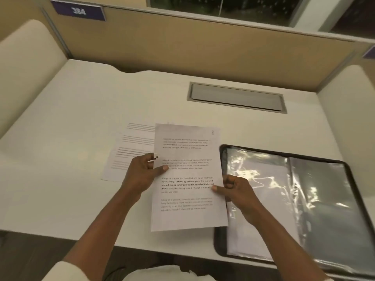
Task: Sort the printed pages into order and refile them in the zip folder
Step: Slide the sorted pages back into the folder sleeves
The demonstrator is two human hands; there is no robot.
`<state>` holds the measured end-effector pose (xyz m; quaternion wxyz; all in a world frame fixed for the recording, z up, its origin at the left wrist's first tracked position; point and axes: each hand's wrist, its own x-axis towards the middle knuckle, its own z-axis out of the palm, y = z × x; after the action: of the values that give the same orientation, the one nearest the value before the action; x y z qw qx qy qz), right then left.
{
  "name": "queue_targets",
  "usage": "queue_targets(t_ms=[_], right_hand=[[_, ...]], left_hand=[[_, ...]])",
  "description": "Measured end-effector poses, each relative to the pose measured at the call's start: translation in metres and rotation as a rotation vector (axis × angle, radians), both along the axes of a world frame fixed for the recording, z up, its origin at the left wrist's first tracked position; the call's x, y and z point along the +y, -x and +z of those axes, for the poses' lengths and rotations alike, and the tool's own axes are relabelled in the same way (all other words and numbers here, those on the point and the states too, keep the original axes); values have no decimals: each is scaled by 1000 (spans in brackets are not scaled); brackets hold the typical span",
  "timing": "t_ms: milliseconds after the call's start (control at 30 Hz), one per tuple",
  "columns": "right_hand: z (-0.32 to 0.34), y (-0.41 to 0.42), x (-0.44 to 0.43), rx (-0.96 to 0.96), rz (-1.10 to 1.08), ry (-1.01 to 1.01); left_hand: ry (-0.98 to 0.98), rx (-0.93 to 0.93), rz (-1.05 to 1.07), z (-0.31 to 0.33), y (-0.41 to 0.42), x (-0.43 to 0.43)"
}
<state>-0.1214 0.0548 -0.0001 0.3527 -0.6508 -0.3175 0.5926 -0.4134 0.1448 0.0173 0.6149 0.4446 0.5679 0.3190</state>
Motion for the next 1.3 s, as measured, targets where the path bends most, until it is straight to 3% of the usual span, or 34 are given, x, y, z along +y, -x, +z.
queue_targets(t_ms=[333, 467, 667, 867, 1067, 1300], right_hand=[[-2, -124, -91, -13, -189, -80], [-3, -164, -117, -3, -209, -51], [19, -233, -110, -110, -229, -135], [55, -296, -62, -402, -2, -215], [71, -330, -15, -658, 406, -62], [60, -336, 36, -749, 601, 11]], left_hand=[[-49, 109, -138, 11, -160, -86], [-147, 237, -170, 3, -198, -117], [-160, 283, -264, 5, -236, -128], [-161, 295, -444, 4, -268, -103], [-174, 330, -584, -3, -302, -64], [-119, 269, -562, -12, -333, -38]])
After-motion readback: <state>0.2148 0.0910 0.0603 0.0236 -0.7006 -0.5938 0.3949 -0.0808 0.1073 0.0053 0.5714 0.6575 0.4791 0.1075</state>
